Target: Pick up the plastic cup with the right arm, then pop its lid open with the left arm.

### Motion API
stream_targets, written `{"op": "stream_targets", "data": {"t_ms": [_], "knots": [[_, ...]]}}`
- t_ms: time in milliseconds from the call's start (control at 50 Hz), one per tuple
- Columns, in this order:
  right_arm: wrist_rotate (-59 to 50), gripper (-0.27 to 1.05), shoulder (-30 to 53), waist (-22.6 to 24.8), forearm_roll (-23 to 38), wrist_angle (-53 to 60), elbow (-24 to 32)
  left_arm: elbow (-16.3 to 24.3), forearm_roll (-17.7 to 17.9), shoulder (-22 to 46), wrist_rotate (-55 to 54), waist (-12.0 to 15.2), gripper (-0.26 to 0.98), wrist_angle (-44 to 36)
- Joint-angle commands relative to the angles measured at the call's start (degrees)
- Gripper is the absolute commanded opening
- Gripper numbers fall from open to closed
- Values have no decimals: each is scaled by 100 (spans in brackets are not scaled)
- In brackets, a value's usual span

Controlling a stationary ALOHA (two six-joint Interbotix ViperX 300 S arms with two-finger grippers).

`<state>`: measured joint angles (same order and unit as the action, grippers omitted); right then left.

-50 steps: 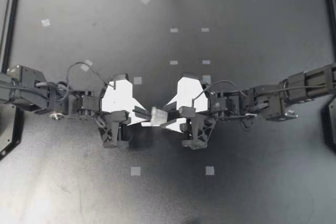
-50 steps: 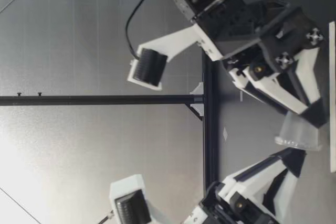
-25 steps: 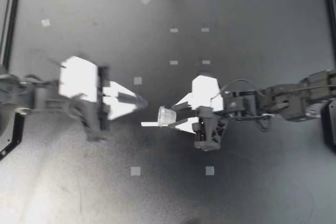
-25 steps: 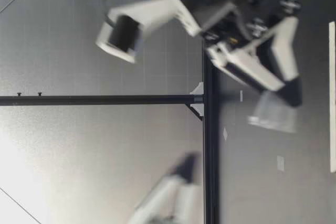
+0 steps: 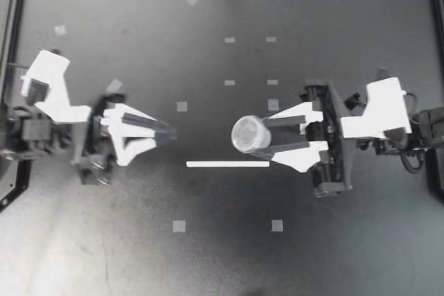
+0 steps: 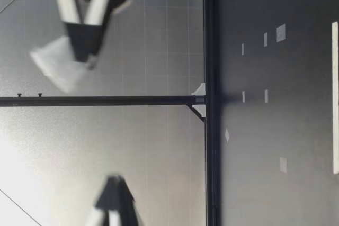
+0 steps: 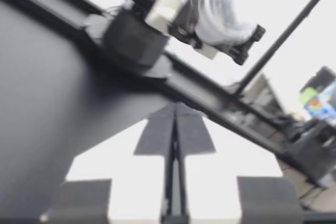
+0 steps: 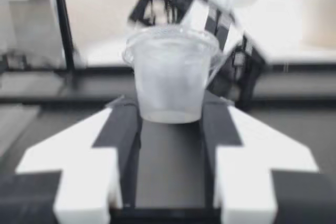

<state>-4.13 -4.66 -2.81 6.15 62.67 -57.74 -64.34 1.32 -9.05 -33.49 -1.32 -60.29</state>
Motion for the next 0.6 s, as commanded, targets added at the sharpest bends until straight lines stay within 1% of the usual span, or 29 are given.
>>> {"op": "stream_targets", "data": {"t_ms": [0, 100, 200, 280, 360, 580], "knots": [[88, 31, -88, 9, 0, 255, 70, 439, -18, 176, -35, -97, -1, -88], [132, 31, 0, 9, 18, 290, 158, 826, -18, 448, -193, -193, -1, -97], [123, 31, 70, 9, 44, 290, 167, 1063, -26, 668, -378, -229, -1, -97], [114, 31, 123, 18, 44, 290, 158, 1081, -70, 765, -492, -237, 0, -97], [114, 31, 176, 18, 53, 290, 158, 1072, -123, 782, -589, -237, 4, -97], [114, 31, 246, 44, 53, 290, 185, 1037, -132, 747, -677, -237, 22, -105]]}}
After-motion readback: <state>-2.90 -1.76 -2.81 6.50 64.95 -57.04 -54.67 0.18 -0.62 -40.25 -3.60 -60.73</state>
